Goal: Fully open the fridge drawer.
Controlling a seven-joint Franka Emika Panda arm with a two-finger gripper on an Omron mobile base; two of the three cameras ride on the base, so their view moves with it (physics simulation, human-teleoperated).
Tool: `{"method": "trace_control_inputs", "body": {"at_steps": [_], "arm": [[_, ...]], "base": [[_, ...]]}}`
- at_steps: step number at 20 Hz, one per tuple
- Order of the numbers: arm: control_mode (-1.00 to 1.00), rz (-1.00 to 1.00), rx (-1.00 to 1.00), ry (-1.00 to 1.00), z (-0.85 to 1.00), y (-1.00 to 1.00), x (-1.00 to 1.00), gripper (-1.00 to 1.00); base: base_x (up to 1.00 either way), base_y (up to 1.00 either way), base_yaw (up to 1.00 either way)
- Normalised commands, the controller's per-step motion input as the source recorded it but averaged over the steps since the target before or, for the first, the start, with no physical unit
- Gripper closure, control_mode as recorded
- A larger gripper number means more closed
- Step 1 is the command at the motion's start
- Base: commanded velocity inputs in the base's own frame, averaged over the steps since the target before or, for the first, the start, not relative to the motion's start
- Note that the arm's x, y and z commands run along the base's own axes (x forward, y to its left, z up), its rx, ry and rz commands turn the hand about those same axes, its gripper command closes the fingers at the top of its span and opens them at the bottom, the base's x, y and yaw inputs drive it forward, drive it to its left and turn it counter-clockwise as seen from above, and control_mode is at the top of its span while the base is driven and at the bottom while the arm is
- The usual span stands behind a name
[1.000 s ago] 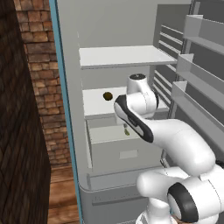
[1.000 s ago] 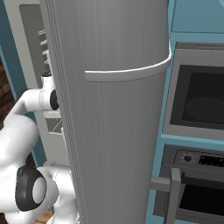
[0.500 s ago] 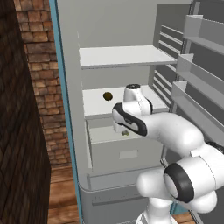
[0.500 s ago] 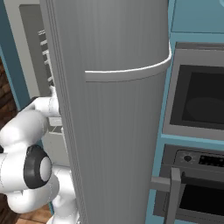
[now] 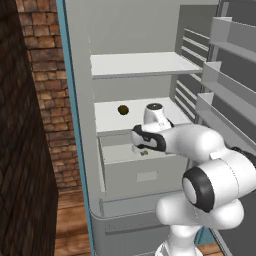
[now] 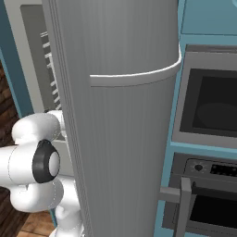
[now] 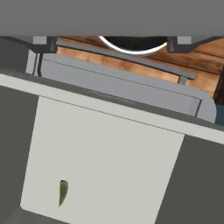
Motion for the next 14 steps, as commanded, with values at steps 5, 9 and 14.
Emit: {"method": "trace_control_inputs", "body": {"at_steps": [5,9,14], "arm": [[-1.00,0.00,0.00,-0.03,-0.40,-0.07,0.31,-1.00],[-1.00,0.00,0.00,0.00,-0.35,0.00,0.27,-1.00],[-1.00,0.00,0.00,-0.04,-0.32,0.00,0.27,-1.00]], "base": [[0.00,0.00,0.00],[0.00,0.00,0.00],[0.00,0.00,0.00]]}}
